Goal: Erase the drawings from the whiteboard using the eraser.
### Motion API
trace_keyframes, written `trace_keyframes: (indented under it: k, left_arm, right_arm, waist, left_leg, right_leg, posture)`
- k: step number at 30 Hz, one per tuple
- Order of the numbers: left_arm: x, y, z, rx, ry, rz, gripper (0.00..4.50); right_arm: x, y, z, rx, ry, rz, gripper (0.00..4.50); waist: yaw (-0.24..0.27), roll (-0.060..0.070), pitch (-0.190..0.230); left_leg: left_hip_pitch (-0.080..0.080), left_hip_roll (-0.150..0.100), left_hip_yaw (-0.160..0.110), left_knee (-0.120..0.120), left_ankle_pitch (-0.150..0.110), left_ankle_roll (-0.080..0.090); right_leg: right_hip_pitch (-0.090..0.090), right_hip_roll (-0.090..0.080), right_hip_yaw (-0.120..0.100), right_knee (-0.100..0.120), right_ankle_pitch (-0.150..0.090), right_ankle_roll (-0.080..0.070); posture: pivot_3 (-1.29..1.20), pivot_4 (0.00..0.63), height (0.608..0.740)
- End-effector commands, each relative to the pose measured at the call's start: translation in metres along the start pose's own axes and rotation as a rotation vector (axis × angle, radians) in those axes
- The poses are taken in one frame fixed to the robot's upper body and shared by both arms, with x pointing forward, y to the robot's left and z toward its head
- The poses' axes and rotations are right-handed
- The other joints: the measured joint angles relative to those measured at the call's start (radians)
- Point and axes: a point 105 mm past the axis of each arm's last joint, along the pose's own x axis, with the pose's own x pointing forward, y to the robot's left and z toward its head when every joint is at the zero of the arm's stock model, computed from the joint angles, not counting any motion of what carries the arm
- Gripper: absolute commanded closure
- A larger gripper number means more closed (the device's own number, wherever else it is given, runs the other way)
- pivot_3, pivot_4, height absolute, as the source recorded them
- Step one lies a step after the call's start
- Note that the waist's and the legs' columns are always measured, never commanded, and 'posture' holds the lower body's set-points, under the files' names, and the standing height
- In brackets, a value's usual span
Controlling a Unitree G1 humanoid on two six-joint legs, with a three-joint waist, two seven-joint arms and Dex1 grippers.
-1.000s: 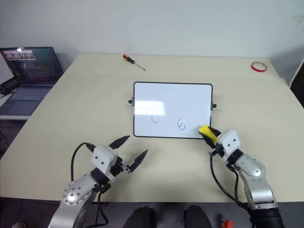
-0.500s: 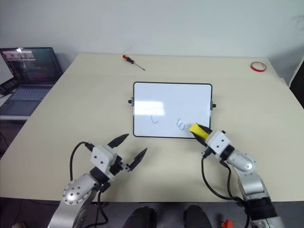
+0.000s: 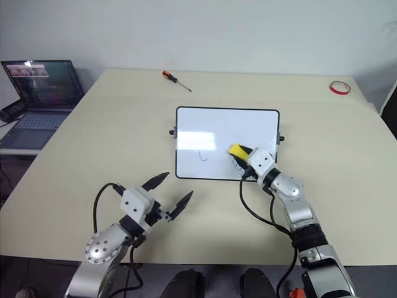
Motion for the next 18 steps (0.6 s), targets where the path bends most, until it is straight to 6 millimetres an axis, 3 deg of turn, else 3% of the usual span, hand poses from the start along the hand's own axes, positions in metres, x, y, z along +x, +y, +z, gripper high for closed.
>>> trace_keyframes:
  k: [1,5,8,14,18]
  left_arm:
    - [0.002,-0.001,0.013,0.023,-0.054,0.003,0.00]
    - [0.005,0.001,0.015,0.024,-0.061,0.011,0.00]
    - [0.006,0.001,0.016,0.022,-0.063,0.013,0.00]
    - [0.009,0.002,0.018,0.015,-0.067,0.013,0.00]
    - [0.012,0.001,0.020,0.010,-0.075,0.002,0.00]
  right_arm:
    - [-0.001,-0.006,-0.002,0.009,0.020,-0.019,3.38]
    - [-0.012,0.028,-0.017,-0.006,0.065,0.138,3.38]
    - [-0.020,0.037,-0.019,-0.018,0.063,0.193,3.38]
    - [-0.016,0.014,-0.014,-0.027,0.050,0.097,3.38]
    - [-0.012,-0.023,-0.004,-0.034,0.019,-0.082,3.38]
  waist:
    - [0.000,0.000,0.000]
    - [0.001,-0.001,0.000]
    - [-0.001,0.000,-0.001]
    - [-0.003,0.000,-0.001]
    - [-0.002,0.000,0.000]
  left_leg:
    - [0.000,0.000,0.000,0.000,0.000,0.000]
    - [0.002,0.000,-0.001,0.000,0.000,0.000]
    - [0.002,0.000,-0.001,0.000,0.000,0.000]
    - [0.003,0.000,-0.001,0.001,0.000,0.000]
    - [0.002,0.000,-0.001,0.001,0.000,0.000]
  right_leg:
    - [0.000,0.000,0.000,0.000,0.000,0.000]
    - [0.002,0.000,-0.001,0.001,0.000,0.000]
    - [0.002,0.000,-0.001,0.001,0.000,0.000]
    - [0.002,0.000,-0.001,0.002,0.000,0.000]
    - [0.002,0.000,-0.001,0.002,0.001,0.000]
  posture:
    - [0.00,0.150,0.740]
    - [0.00,0.150,0.740]
    - [0.00,0.150,0.740]
    - [0.00,0.150,0.740]
    - [0.00,0.150,0.740]
